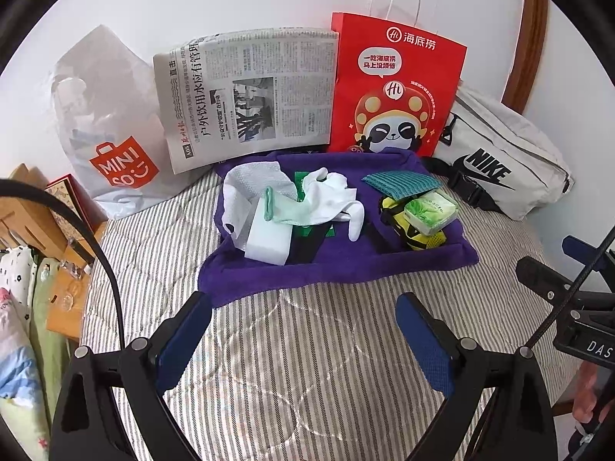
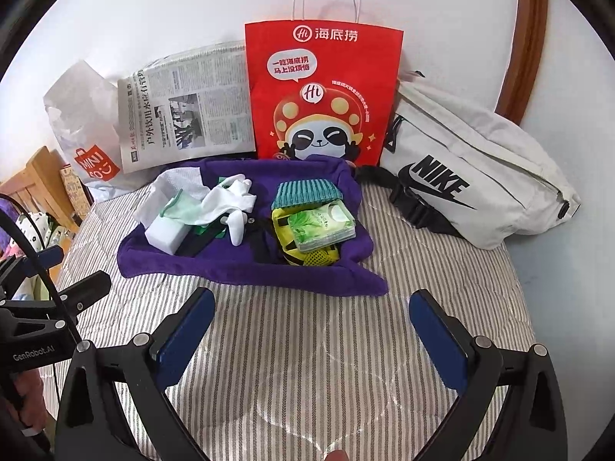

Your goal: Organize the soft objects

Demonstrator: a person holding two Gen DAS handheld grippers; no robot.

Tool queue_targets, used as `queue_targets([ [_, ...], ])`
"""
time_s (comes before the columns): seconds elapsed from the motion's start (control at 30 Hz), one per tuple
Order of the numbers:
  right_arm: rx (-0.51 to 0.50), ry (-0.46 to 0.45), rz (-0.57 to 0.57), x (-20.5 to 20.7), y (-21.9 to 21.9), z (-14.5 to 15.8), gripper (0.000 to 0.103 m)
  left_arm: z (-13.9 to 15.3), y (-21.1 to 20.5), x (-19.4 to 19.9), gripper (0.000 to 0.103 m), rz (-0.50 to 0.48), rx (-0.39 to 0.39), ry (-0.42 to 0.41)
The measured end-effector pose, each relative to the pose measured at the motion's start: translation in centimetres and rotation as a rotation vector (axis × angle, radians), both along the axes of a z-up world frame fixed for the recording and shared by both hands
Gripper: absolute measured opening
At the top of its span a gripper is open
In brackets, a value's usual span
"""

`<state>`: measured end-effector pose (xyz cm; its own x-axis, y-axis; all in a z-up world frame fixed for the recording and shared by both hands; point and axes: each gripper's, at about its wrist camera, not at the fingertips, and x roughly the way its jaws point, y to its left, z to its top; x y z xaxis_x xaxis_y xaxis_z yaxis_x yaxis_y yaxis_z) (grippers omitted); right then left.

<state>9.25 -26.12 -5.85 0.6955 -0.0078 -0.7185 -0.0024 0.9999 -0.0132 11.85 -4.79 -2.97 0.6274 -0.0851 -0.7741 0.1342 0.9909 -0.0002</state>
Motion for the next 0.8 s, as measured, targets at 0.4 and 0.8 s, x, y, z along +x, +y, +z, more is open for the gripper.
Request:
queue_targets([
  [0.4,0.006,0.001,-0.012,0.05,-0.26,0.12,0.100,0.19,0.55,0.03,0.097,0.014,-0.005,0.001],
  [0.8,0.002,0.005,-0.013,0.07,-0.01,0.01,0.100,0.06,0.64,0.01,0.097,0.017,0.005,0.006],
])
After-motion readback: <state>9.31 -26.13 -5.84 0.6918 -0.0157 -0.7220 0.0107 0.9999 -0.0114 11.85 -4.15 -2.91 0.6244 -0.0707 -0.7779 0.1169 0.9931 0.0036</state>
